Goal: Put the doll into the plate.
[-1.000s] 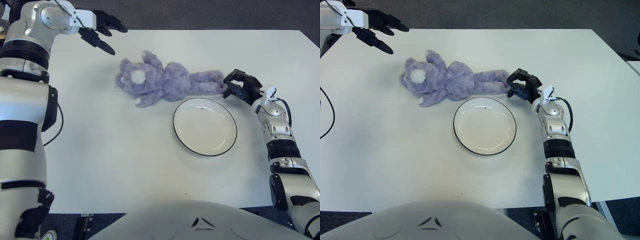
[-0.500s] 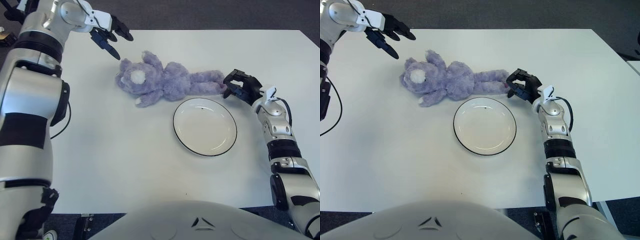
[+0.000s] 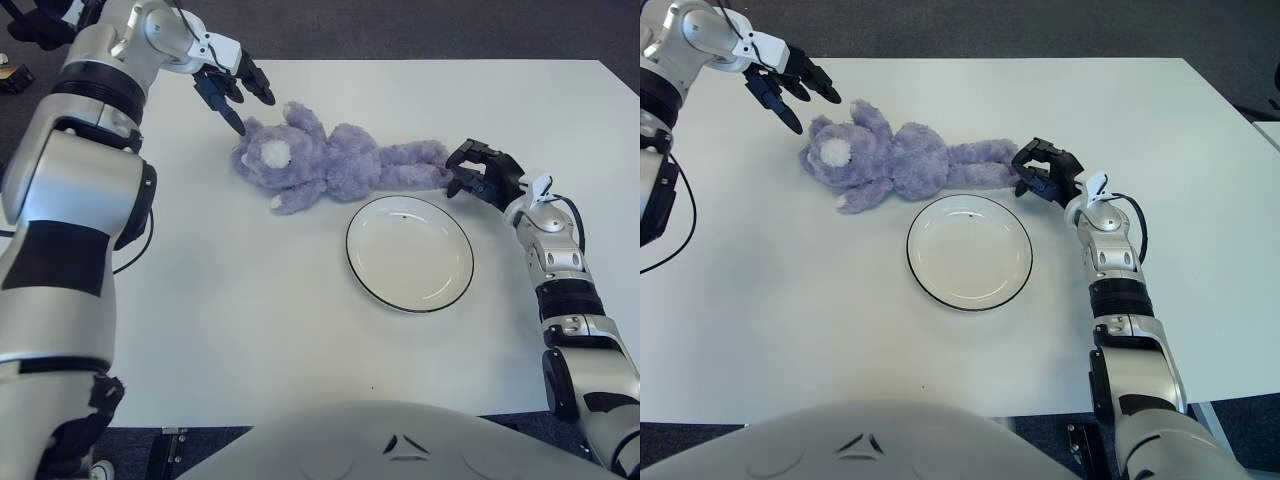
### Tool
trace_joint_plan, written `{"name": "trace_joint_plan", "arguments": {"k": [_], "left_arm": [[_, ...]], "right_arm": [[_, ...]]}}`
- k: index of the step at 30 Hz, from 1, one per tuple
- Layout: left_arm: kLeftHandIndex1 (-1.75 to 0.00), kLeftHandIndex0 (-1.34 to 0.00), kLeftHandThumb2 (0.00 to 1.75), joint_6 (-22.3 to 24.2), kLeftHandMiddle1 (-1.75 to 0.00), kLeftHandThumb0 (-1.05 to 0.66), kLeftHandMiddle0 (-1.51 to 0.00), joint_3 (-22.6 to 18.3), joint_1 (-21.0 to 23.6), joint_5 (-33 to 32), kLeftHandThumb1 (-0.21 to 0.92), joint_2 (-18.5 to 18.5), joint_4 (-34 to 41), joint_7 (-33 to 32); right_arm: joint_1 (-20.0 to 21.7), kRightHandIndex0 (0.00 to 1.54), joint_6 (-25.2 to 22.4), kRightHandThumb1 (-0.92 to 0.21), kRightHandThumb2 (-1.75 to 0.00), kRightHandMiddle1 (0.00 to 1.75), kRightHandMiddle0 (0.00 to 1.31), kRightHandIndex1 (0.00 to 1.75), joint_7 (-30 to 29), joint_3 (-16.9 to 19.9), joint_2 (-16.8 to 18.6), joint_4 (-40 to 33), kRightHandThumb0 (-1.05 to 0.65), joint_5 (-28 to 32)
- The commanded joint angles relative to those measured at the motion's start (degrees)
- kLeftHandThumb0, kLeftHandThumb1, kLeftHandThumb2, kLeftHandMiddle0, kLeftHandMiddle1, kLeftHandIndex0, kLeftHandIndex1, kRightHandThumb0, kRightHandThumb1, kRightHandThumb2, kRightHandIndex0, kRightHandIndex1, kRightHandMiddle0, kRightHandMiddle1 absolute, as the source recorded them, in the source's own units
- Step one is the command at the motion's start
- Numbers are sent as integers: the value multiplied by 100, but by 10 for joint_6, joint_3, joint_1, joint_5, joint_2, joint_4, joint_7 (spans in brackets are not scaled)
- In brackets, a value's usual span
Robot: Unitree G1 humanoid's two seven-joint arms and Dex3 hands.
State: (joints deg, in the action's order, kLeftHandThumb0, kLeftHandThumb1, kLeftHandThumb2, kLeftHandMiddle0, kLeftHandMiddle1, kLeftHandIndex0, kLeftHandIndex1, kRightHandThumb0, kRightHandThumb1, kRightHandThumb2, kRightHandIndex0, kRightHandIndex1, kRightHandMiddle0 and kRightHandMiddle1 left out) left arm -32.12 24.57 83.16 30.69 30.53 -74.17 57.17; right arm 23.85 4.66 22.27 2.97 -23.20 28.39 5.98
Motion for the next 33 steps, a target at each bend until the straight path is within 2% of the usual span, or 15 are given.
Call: {"name": "trace_joint_plan", "arguments": {"k": [1, 18, 33], "left_arm": [[-1, -47, 0, -2, -2, -57, -61, -26, 2, -33, 80, -9, -5, 31], [-1, -50, 0, 26, -1, -56, -63, -51, 1, -70, 81, -26, -8, 105], [-1, -49, 2, 55, -1, -55, -64, -60, -7, -83, 85, -38, -7, 125]], "right_arm": [[-35, 82, -23, -92, -30, 150, 44, 136, 14, -18, 4, 22, -36, -19], [-37, 83, -24, -92, -30, 150, 44, 134, 15, -20, 2, 16, -36, -17], [-39, 84, -19, -92, -30, 150, 44, 133, 16, -23, 0, 13, -36, -20]]}}
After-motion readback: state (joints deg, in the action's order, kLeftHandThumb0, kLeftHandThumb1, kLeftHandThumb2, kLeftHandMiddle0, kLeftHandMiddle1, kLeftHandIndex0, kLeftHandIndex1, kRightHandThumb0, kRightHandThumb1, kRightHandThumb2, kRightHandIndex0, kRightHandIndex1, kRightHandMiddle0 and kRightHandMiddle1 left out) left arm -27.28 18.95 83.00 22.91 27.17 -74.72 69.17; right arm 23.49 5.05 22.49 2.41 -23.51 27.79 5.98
